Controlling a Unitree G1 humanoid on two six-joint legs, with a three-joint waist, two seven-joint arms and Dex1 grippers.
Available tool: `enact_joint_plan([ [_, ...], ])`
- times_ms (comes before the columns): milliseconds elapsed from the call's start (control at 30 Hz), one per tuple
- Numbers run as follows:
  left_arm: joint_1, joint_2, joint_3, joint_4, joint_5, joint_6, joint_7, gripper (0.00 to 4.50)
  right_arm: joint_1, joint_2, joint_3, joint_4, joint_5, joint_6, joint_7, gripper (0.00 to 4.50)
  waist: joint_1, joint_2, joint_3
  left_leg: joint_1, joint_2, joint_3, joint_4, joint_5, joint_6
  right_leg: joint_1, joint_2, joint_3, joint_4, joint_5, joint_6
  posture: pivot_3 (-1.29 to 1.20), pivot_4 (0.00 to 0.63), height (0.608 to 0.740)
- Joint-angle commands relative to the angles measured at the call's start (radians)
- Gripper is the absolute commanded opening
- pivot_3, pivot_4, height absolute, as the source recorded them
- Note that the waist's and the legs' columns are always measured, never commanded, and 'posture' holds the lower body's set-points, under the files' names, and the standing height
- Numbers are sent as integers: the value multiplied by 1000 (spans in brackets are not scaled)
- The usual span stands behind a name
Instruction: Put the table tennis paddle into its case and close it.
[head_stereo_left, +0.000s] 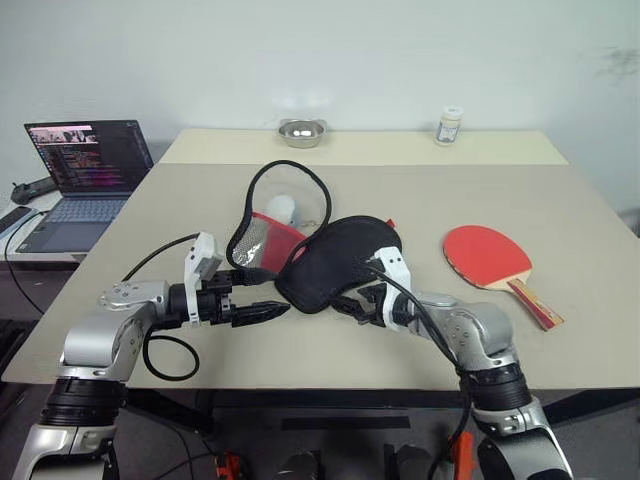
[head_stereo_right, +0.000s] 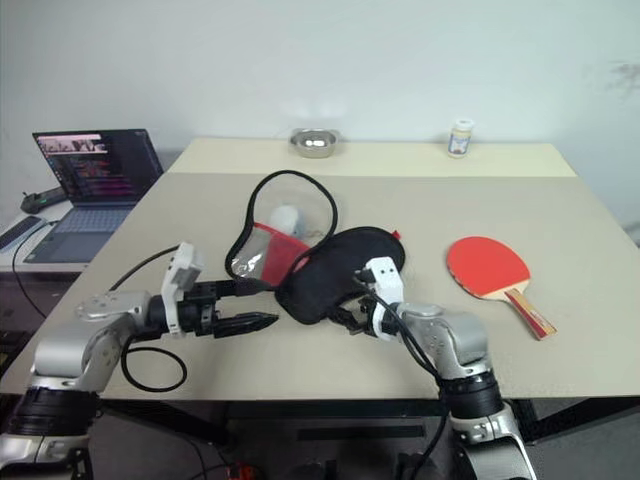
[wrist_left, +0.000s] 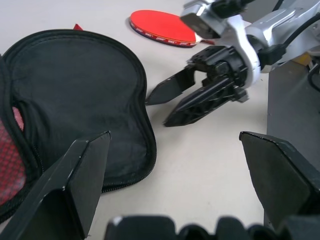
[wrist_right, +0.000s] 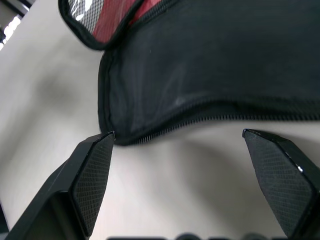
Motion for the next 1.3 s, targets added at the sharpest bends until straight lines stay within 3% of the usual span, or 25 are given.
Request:
enact_joint_plan([
  [33, -3, 18, 41, 8, -9, -38, -21, 4483, -40, 52, -9, 33, -1, -47, -5, 4500, 0, 0, 0, 0, 0, 0, 0, 0, 0, -1, 0, 0, 0, 0, 0, 0, 150, 740],
  [267, -14, 22, 49, 122, 12, -130, -78, 4483, -65, 106, 7, 90, -15, -79, 2, 4500, 0, 0, 0, -1, 1, 3, -1, 0, 0, -4, 1, 2, 1, 0, 0, 0, 150, 740],
  [333, -18, 22, 49, 136, 15, -145, -89, 4500, -65, 107, 10, 94, -20, -83, 1, 4117, 0, 0, 0, -1, 1, 3, -1, 0, 0, -4, 1, 2, 1, 0, 0, 0, 150, 740],
  [733, -22, -1, 35, 123, 17, -176, -101, 4500, -111, 42, -92, 143, -30, -88, 0, 20, 0, 0, 0, -1, 1, 3, -1, 0, 0, -4, 1, 2, 1, 0, -1, 0, 150, 740],
  [967, -35, -23, 7, 62, 12, -140, -83, 4500, -163, -112, -109, 158, -25, -51, 86, 20, 1, 0, 0, -2, 1, 4, -1, 0, 0, -4, 1, 2, 0, 1, 0, 0, 150, 740],
  [1167, -60, -59, -33, 56, 22, -138, -83, 4500, -190, -324, -78, 202, -34, -5, 235, 20, 3, 0, 0, -2, 1, 4, -1, -1, 2, -4, 1, 2, 0, 1, 0, 0, 150, 740],
  [1300, -92, -97, -67, 41, 24, -129, -71, 4500, -221, -380, -71, 262, -45, -13, 281, 20, 3, 0, 0, -2, 1, 5, -1, -1, 2, -3, 1, 2, 0, 1, 0, 0, 150, 740],
])
